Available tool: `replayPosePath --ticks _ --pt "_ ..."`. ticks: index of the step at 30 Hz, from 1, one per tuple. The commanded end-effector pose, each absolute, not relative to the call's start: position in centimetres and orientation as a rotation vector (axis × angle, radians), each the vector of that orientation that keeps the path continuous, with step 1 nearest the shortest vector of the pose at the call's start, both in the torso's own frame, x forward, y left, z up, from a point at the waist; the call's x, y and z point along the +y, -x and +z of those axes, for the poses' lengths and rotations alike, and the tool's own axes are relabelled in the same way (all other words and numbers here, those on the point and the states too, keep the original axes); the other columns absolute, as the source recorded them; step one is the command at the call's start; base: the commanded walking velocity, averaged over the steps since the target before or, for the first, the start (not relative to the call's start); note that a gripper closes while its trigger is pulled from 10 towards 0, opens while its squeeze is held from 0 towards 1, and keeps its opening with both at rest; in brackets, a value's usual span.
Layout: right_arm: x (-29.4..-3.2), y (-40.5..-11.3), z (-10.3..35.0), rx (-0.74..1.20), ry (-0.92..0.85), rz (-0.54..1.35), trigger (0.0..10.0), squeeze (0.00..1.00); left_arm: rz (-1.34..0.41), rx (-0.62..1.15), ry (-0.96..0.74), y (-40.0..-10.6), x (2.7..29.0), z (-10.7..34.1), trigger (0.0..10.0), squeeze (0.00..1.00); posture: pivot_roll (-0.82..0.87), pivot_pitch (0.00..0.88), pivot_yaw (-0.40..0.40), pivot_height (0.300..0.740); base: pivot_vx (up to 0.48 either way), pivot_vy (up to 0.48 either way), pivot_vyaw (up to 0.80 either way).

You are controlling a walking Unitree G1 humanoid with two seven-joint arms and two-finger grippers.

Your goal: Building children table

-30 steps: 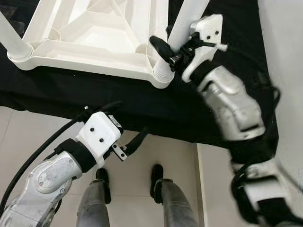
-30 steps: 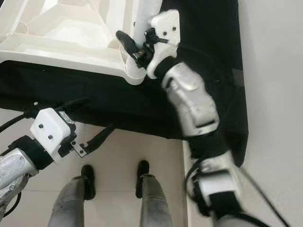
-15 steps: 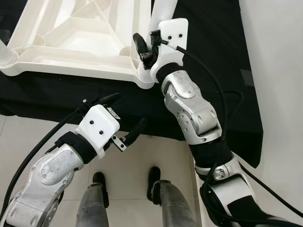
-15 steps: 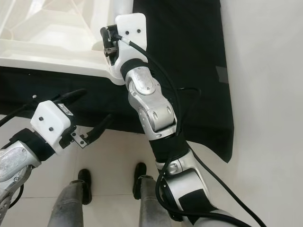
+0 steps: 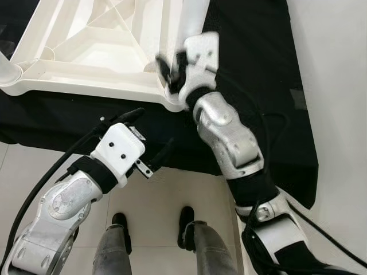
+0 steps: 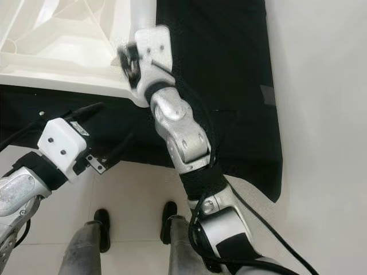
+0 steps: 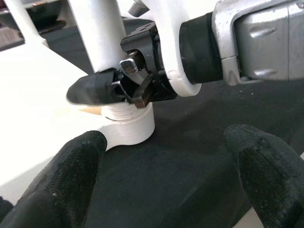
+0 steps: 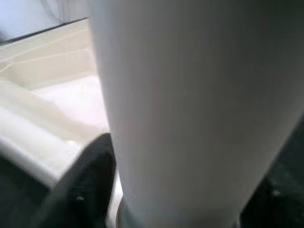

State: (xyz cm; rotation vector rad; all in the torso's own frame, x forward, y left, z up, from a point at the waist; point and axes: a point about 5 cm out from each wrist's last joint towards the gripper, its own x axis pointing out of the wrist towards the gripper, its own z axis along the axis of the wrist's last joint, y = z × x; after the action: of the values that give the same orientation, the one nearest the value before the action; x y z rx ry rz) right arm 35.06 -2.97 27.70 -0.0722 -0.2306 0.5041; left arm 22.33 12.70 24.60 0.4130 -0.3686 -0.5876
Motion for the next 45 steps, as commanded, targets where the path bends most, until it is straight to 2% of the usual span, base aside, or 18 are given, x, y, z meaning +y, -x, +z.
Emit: replayPosePath --ticks 1,2,11,18,19,20,21,22,23,25,33,38,40,41,42,43,44,45 --pt "-2.3 -34.9 27.5 -0.217 0.062 0.557 10.0 1.00 -0.603 -0.366 -0.408 -22.1 12.4 24.2 10.0 0.00 0.10 0.388 -0.140 0.740 0.000 0.000 0.00" --pt "-2.4 -35.0 28.0 -0.236 0.048 0.586 10.0 0.00 -0.603 -0.367 -0.407 -22.0 12.3 24.2 10.0 0.00 0.10 0.390 -0.140 0.740 0.000 0.000 0.00" --pt "-3.4 -35.5 29.8 -0.324 0.027 0.703 10.0 0.00 -0.609 -0.369 -0.400 -21.9 12.1 24.2 10.0 0.00 0.11 0.393 -0.147 0.740 0.000 0.000 0.00" --pt "-4.0 -36.6 32.3 -0.412 0.053 0.978 10.0 0.00 -0.614 -0.372 -0.397 -21.6 12.0 24.2 10.0 0.00 0.12 0.397 -0.155 0.740 0.000 0.000 0.00" --pt "-4.0 -36.6 32.7 -0.417 0.056 1.035 8.9 0.00 -0.615 -0.373 -0.398 -21.6 12.0 24.2 10.0 0.00 0.12 0.397 -0.155 0.740 0.000 0.000 0.00" --pt "-4.1 -36.4 33.0 -0.432 0.074 1.122 3.4 0.00 -0.616 -0.374 -0.400 -21.5 12.0 24.3 10.0 0.00 0.13 0.396 -0.158 0.740 0.000 0.000 0.00" --pt "-4.1 -36.2 33.2 -0.440 0.087 1.174 3.4 0.00 -0.616 -0.374 -0.401 -21.4 12.0 24.3 10.0 0.00 0.13 0.396 -0.158 0.740 0.000 0.000 0.00" --pt "-4.1 -36.2 33.3 -0.438 0.093 1.210 1.5 0.00 -0.616 -0.374 -0.402 -21.4 12.1 24.4 10.0 0.00 0.13 0.397 -0.159 0.740 0.000 0.000 0.00" --pt "-4.1 -36.2 33.3 -0.438 0.093 1.210 1.5 0.00 -0.616 -0.374 -0.402 -21.4 12.1 24.4 10.0 0.00 0.13 0.397 -0.159 0.740 0.000 0.000 0.00" --pt "-4.3 -36.1 33.5 -0.433 0.090 1.272 0.0 0.00 -0.615 -0.374 -0.407 -21.3 12.1 24.4 10.0 0.00 0.13 0.396 -0.162 0.740 0.000 0.000 0.00" --pt "-4.4 -36.6 33.2 -0.414 0.131 1.331 0.0 0.00 -0.585 -0.389 -0.444 -21.2 12.6 25.0 10.0 0.00 0.15 0.394 -0.164 0.740 0.000 0.000 0.00" --pt "-4.3 -37.4 31.0 -0.310 0.177 1.254 0.0 0.00 -0.543 -0.400 -0.466 -21.0 13.3 25.5 10.0 0.00 0.14 0.390 -0.171 0.740 0.000 0.000 0.00" --pt "-4.4 -38.0 27.2 -0.130 0.242 1.069 0.0 0.00 -0.520 -0.386 -0.475 -20.9 13.9 25.3 10.0 0.00 0.14 0.390 -0.174 0.740 0.000 0.000 0.00" --pt "-4.4 -38.0 27.2 -0.130 0.242 1.069 0.0 0.00 -0.520 -0.386 -0.475 -20.9 13.9 25.3 10.0 0.00 0.14 0.390 -0.174 0.740 0.000 0.000 0.00" --pt "-5.2 -38.4 24.5 -0.029 0.247 0.771 0.0 0.00 -0.505 -0.378 -0.476 -20.7 14.2 25.2 10.0 0.00 0.13 0.396 -0.190 0.740 0.000 0.000 0.00" --pt "-5.2 -38.4 24.5 -0.029 0.247 0.771 0.0 0.00 -0.505 -0.378 -0.476 -20.7 14.2 25.2 10.0 0.00 0.13 0.396 -0.190 0.740 0.000 0.000 0.00" --pt "-5.8 -37.3 22.5 -0.033 0.238 0.552 0.0 0.00 -0.491 -0.370 -0.472 -20.5 14.5 25.0 10.0 0.00 0.13 0.396 -0.190 0.740 0.000 0.000 0.00" --pt "-5.0 -35.1 20.5 0.027 0.177 0.483 0.0 0.00 -0.479 -0.365 -0.469 -20.5 14.7 25.0 10.0 0.00 0.15 0.408 -0.189 0.740 0.000 0.000 0.00"
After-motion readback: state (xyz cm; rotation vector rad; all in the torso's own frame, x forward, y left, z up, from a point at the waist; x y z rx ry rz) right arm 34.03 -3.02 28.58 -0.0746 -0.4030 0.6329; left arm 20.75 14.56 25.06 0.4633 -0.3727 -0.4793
